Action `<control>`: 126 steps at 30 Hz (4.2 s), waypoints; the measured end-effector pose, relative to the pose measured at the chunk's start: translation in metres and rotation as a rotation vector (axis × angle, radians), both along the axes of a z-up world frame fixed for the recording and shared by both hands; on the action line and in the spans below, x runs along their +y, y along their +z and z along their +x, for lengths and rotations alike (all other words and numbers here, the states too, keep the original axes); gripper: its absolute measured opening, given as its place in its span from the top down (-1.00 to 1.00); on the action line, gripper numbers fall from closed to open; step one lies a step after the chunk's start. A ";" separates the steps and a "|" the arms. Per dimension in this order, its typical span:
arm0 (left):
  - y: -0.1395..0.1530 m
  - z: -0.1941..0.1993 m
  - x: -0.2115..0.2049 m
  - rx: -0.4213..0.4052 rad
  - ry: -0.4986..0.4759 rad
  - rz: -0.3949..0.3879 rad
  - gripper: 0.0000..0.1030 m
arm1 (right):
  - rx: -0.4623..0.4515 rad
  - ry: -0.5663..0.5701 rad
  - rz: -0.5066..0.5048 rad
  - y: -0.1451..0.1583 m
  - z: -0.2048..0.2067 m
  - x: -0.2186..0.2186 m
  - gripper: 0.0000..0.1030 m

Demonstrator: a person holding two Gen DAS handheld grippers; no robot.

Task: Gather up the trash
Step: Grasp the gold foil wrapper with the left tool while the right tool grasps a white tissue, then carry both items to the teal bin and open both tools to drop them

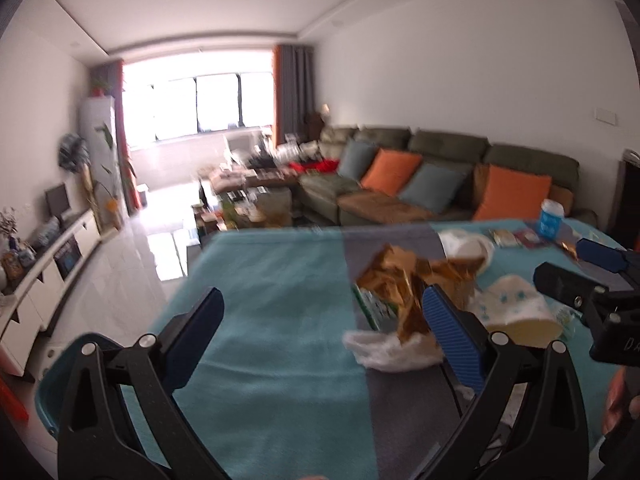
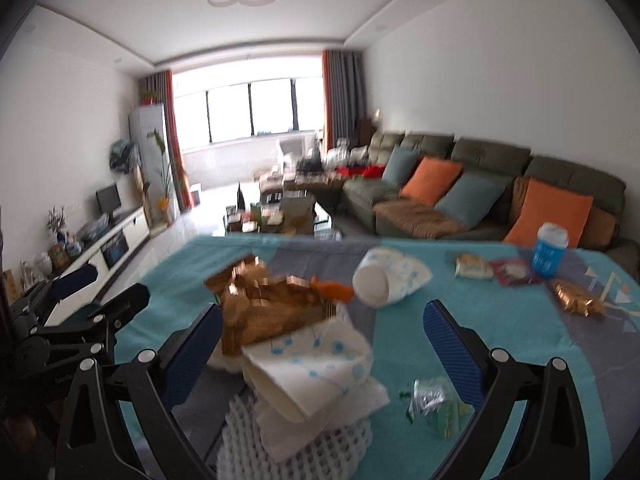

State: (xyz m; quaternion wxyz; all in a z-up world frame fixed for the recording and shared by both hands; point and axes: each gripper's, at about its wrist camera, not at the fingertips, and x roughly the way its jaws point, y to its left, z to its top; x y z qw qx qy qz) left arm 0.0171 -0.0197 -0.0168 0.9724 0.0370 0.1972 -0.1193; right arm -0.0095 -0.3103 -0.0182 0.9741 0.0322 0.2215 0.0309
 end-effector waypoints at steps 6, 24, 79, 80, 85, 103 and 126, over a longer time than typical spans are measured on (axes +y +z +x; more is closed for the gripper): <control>-0.012 0.017 -0.017 0.091 -0.134 0.005 -0.90 | 0.138 0.053 0.087 -0.020 0.016 -0.016 -0.87; -0.019 0.053 -0.050 0.226 -0.321 -0.041 -0.04 | 0.246 0.162 0.311 -0.038 0.033 -0.046 -0.35; 0.002 -0.014 0.122 0.241 -0.207 -0.273 0.97 | 0.297 0.389 0.234 -0.010 0.044 0.059 0.92; 0.000 -0.015 0.127 0.244 -0.201 -0.277 0.97 | 0.300 0.397 0.245 -0.007 0.044 0.058 0.94; 0.001 -0.024 0.152 0.237 -0.140 -0.289 0.97 | 0.269 0.437 0.251 0.011 0.040 0.067 0.95; -0.016 -0.044 0.256 0.261 0.173 -0.288 0.97 | 0.326 0.831 0.434 0.022 0.105 0.197 0.95; -0.091 -0.001 0.330 0.429 0.359 -0.327 0.93 | 0.606 0.833 0.230 -0.062 0.177 0.384 0.84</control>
